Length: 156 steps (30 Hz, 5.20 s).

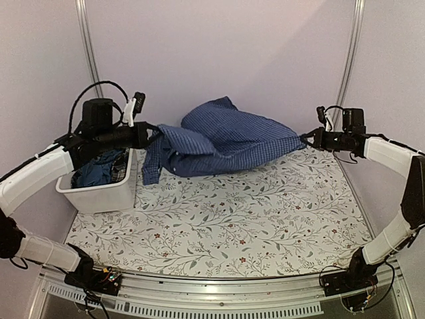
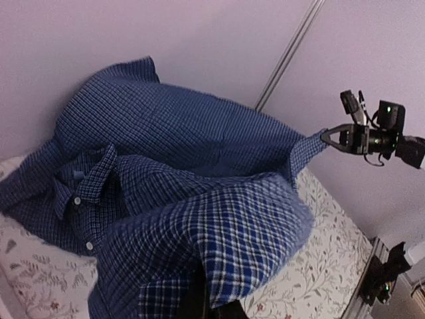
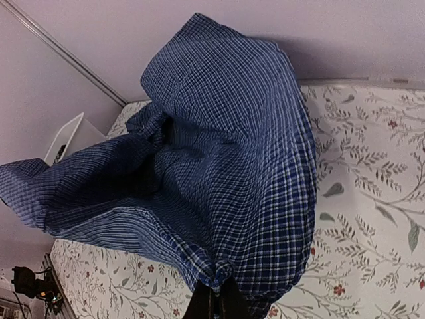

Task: Fold and stack the mixed laundry pile
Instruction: Flatten out the crumpled shirt at the center of the board, then smooth out the flattened shirt at the center of the board, then move the flattened shirt to the center of the board.

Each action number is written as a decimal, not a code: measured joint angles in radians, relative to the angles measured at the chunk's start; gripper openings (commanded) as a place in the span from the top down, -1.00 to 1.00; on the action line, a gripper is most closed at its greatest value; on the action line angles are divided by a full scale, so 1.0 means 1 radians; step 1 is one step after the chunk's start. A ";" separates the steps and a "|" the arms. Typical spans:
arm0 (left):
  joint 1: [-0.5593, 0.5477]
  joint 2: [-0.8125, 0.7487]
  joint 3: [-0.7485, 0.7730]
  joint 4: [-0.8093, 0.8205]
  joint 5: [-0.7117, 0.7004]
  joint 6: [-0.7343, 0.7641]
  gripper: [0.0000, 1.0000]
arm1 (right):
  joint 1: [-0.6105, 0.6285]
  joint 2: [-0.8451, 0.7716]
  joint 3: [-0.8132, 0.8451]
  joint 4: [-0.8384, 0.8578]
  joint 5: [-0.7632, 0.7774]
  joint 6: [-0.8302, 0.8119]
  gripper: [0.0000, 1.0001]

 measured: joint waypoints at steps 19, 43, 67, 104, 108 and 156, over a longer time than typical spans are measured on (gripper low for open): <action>-0.251 -0.262 -0.135 -0.591 0.063 0.025 0.77 | 0.005 -0.259 -0.194 -0.496 -0.069 -0.105 0.59; -0.265 0.385 0.182 -0.481 -0.121 0.012 -0.67 | 0.054 0.279 0.275 -0.485 0.037 -0.073 -0.62; -0.230 0.900 0.436 -0.584 -0.142 0.002 1.00 | 0.234 0.884 0.650 -0.390 0.058 -0.126 -0.14; -0.286 0.867 0.602 -0.626 -0.363 -0.017 -0.48 | 0.129 0.479 0.234 -0.495 0.320 0.034 -0.38; -0.320 1.040 0.724 -0.694 -0.439 -0.025 -0.08 | 0.126 0.570 0.299 -0.530 0.337 0.011 -0.35; -0.189 0.826 0.466 -0.601 -0.317 0.022 -0.28 | 0.143 0.506 0.397 -0.623 0.373 -0.076 -0.23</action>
